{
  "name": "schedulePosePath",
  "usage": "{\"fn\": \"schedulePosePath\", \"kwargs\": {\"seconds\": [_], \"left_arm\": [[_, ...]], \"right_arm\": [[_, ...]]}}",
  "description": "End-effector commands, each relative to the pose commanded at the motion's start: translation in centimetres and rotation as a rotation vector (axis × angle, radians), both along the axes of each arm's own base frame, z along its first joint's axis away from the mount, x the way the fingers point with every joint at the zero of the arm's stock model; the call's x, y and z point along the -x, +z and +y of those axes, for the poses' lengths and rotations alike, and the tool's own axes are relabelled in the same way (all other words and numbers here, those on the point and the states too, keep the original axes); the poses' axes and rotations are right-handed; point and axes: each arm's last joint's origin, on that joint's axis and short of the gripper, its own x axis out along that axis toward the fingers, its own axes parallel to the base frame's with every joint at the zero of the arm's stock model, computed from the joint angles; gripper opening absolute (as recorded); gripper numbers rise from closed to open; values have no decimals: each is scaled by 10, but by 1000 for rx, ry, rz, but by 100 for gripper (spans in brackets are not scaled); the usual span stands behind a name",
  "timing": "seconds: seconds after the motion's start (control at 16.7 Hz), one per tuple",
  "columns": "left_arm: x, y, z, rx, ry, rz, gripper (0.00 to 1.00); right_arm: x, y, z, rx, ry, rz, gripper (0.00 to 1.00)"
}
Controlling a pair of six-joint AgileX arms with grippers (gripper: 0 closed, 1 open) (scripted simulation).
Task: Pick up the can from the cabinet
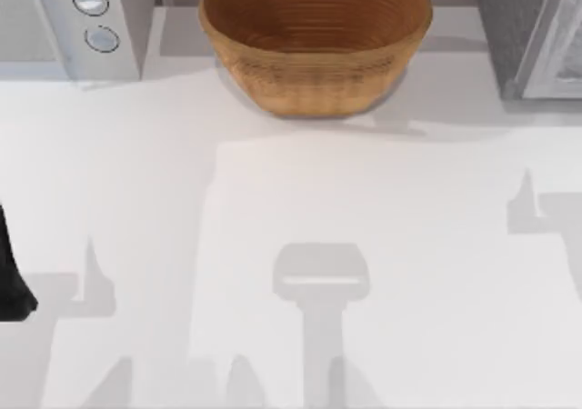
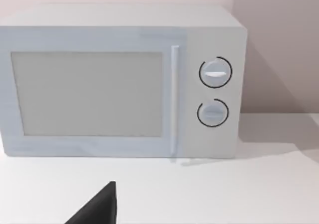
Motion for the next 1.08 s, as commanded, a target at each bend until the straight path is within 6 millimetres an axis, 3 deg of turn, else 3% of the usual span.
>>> {"fn": "schedulePosePath", "kwargs": {"seconds": [0.3,0.54,0.84,1.08], "left_arm": [[0,0,0,0,0,0,100],[0,0,0,0,0,0,100],[0,0,0,0,0,0,100],[0,0,0,0,0,0,100]], "right_arm": [[-47,107,14,-1,7,-29,100],[-88,163,27,-4,8,-48,100],[-121,190,39,-5,7,-48,100],[-124,191,40,-5,7,-47,100]]}}
